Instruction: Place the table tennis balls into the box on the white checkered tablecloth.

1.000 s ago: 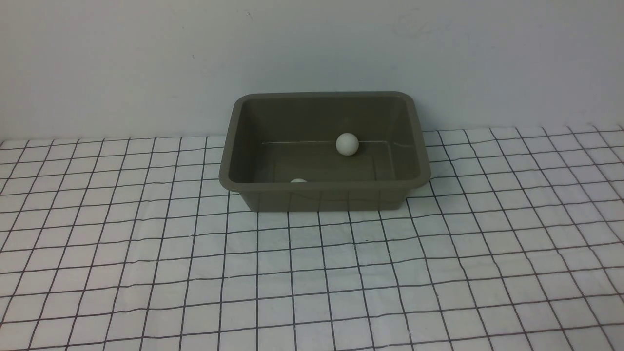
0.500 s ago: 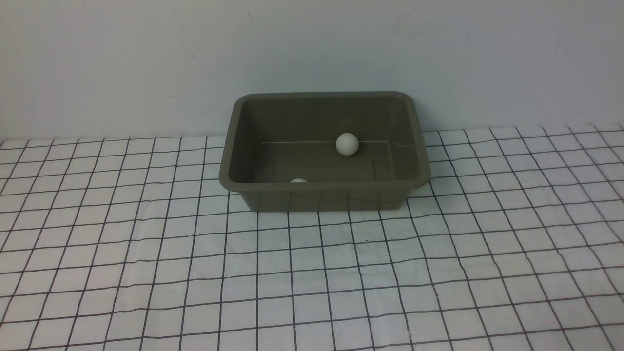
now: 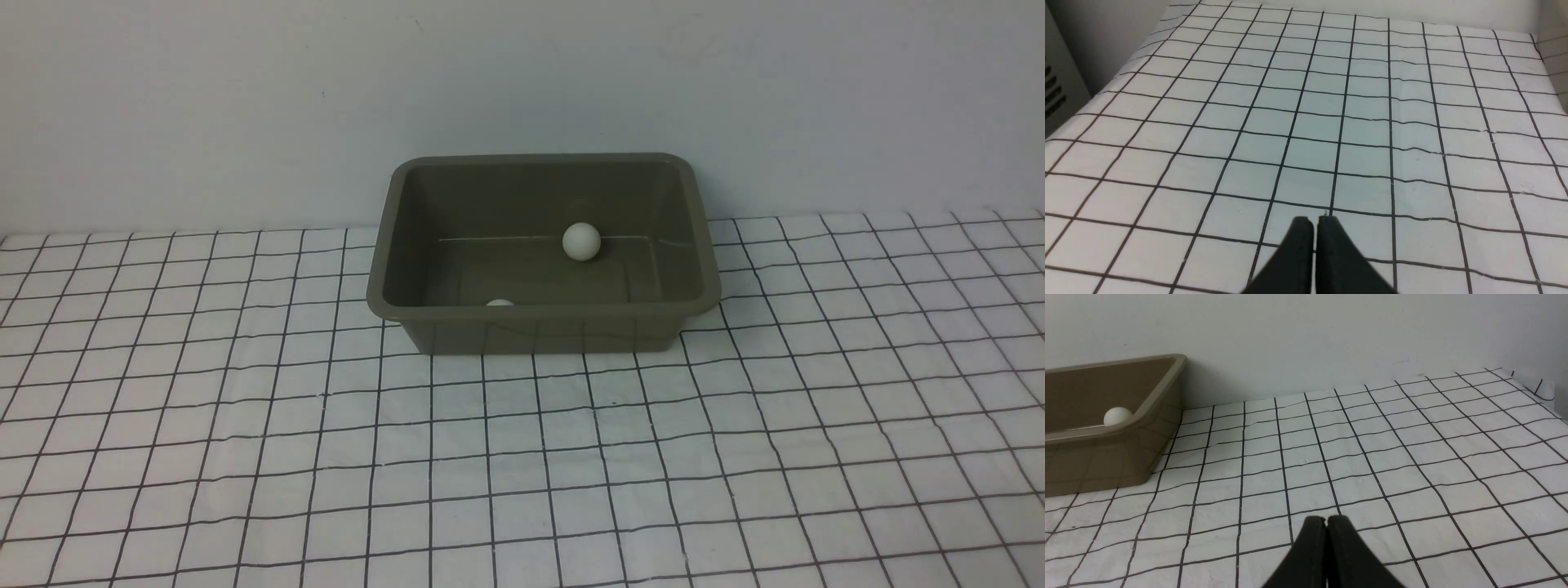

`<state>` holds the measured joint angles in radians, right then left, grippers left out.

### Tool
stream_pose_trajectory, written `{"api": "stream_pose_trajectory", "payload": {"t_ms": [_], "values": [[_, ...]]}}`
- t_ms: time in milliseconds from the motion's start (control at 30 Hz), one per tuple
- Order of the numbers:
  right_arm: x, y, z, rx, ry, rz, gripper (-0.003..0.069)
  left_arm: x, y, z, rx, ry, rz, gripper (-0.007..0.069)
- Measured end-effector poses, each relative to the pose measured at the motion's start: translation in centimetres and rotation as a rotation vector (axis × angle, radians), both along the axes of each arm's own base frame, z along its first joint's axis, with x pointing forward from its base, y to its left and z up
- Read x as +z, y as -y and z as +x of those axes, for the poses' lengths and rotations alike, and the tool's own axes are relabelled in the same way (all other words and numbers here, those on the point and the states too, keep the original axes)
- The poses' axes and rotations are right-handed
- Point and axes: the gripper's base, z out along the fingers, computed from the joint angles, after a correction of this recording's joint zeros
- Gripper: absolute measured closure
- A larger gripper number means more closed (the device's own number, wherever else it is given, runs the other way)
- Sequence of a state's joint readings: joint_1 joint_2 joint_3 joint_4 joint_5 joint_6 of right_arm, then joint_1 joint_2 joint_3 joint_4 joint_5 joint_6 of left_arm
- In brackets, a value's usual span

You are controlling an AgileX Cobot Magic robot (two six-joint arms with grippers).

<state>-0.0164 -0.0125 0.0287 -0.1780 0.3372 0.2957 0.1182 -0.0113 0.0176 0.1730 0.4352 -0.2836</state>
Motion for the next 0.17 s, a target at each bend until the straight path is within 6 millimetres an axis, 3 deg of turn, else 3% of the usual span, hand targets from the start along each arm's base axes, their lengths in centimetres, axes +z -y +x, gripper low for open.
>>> {"api": "stream_pose_trajectory", "payload": {"t_ms": [167], "values": [[0.00,0.00,0.00,0.000,0.000,0.000,0.0676,0.00,0.00,0.00,0.000,0.000,0.000,0.0629]]}}
